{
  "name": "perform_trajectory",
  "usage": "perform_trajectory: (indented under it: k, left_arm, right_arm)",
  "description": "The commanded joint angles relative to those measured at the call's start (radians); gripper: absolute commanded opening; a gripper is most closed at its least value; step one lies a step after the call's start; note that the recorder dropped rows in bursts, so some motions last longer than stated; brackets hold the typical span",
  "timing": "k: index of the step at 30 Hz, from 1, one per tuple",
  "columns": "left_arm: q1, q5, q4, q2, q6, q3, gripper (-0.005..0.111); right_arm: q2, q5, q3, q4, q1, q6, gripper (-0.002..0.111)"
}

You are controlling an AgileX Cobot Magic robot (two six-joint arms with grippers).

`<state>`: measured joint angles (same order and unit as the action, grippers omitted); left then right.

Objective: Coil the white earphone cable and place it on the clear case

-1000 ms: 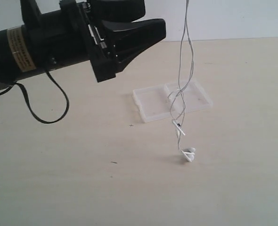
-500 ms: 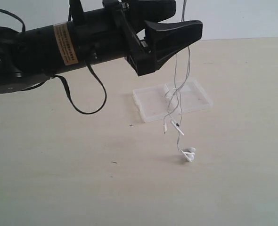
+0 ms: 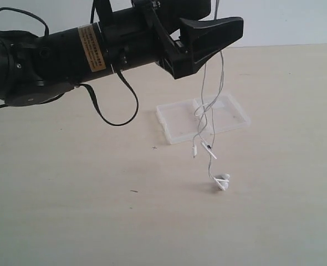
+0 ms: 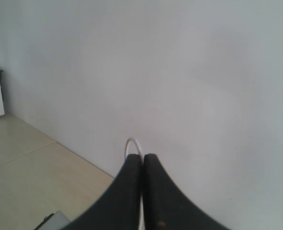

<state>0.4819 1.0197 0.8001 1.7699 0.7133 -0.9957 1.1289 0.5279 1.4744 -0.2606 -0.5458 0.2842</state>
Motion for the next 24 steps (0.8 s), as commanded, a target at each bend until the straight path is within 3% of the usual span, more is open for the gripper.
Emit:
perform_trajectory:
  k: [1, 18, 24]
  left_arm:
    - [0.006, 0.002, -0.030, 0.006, -0.003, -0.007, 0.077]
    - [0.038, 0.003, -0.026, 0.039, -0.012, -0.074, 0.076]
    - [0.038, 0.002, -0.024, 0.039, -0.012, -0.074, 0.056]
  right_arm:
    - [0.004, -0.001, -0.004, -0.002, -0.001, -0.001, 0.000]
    - [0.004, 0.003, -0.004, -0.002, -0.001, -0.001, 0.000]
    - [0.004, 0.009, -0.004, -0.002, -0.001, 0.001, 0.000]
